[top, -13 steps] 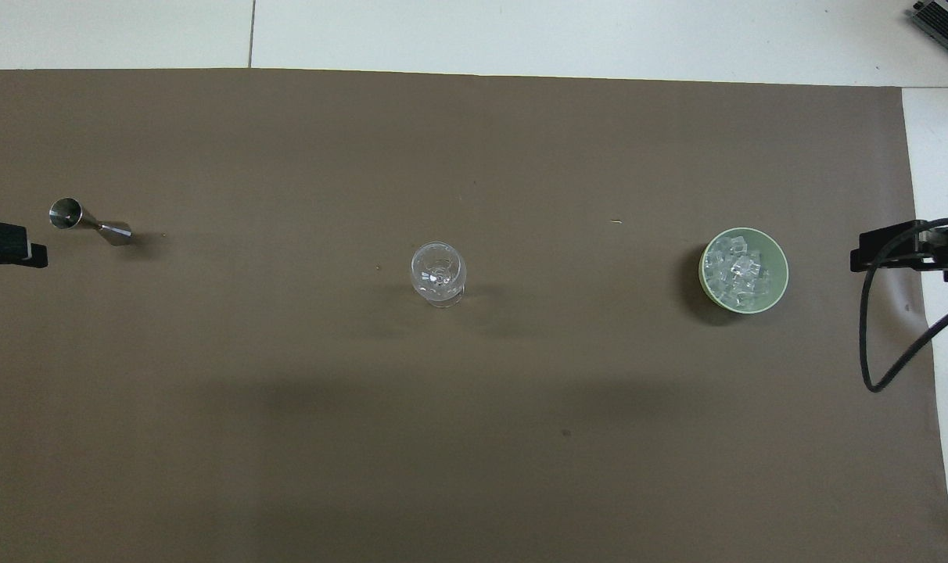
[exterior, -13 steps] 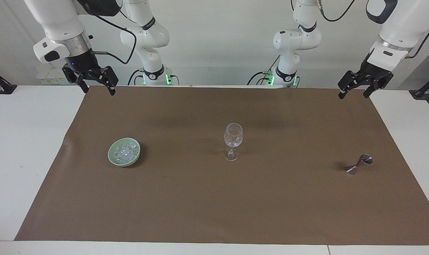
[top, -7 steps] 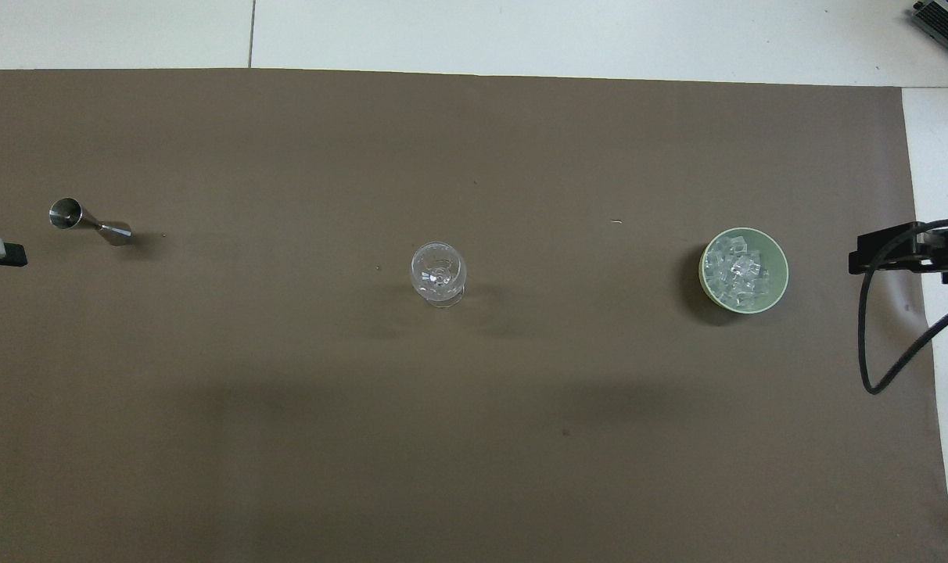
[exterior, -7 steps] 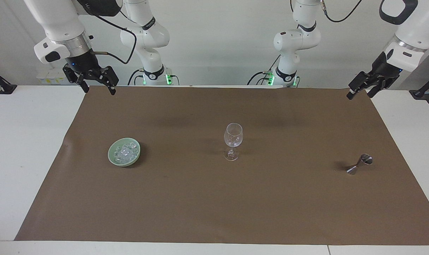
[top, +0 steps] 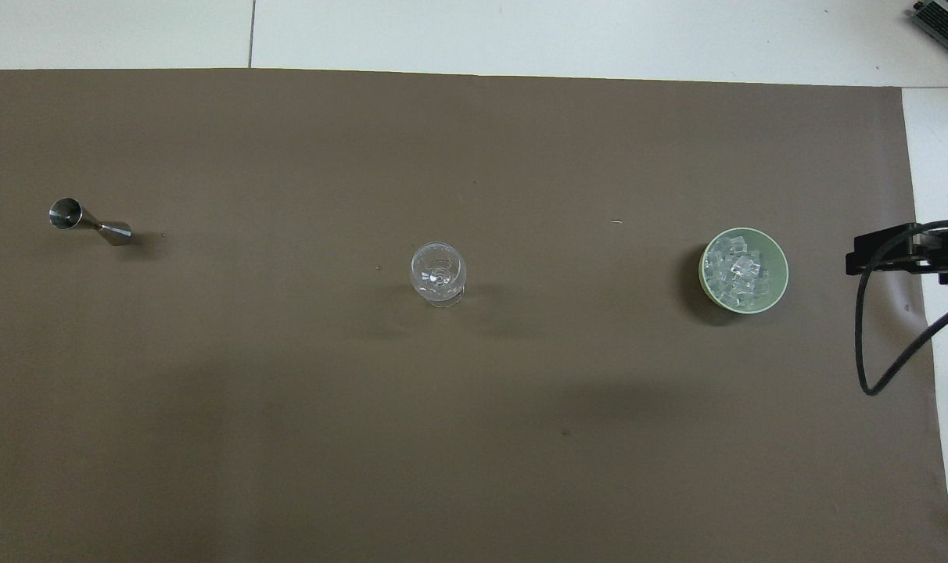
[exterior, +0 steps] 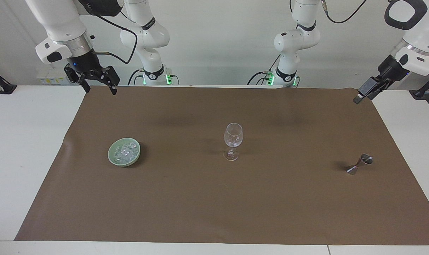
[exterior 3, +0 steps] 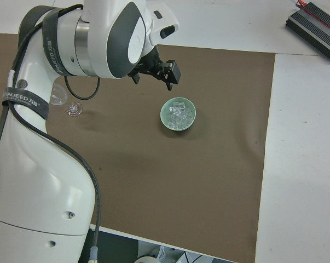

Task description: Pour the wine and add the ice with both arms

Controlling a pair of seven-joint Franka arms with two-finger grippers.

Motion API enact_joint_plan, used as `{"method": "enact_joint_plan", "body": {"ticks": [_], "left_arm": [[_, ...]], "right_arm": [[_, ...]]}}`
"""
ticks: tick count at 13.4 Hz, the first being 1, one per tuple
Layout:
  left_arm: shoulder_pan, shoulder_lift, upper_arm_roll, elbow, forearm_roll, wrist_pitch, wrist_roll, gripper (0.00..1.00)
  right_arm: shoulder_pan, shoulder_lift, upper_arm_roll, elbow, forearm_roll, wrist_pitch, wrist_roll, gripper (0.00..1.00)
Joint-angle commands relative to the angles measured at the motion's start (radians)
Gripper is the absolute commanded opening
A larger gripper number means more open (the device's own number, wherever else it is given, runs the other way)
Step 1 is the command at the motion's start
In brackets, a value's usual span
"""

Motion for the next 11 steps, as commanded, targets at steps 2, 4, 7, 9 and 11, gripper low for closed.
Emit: {"method": "enact_joint_plan", "body": {"ticks": [2,4,7,9,11], "left_arm": [[0.045,0.009,-0.010,-0.049,-0.090,0.022,-0.176,1.00],[0.089,0.027,-0.010,-0.059,-0.157,0.021,-0.237,1.00],[0.149,0.047,-0.010,-0.069,-0.272,0.027,-0.321,1.00],[0.159,0.062,-0.010,-0.069,-0.326,0.055,-0.389,1.00],[0.171,0.066,-0.009,-0.069,-0.352,0.074,-0.429,1.00]], "right_arm": [[-0.005,-0.019,0.001,-0.018,0.020,-0.005,-0.023,1.00],[-0.005,-0.019,0.001,-0.018,0.020,-0.005,-0.023,1.00],[-0.005,-0.019,0.001,-0.018,0.020,-0.007,-0.023,1.00],[-0.005,-0.019,0.001,-0.018,0.020,-0.005,-0.023,1.00],[-0.005,-0.019,0.001,-0.018,0.020,-0.007,-0.023,1.00]]}}
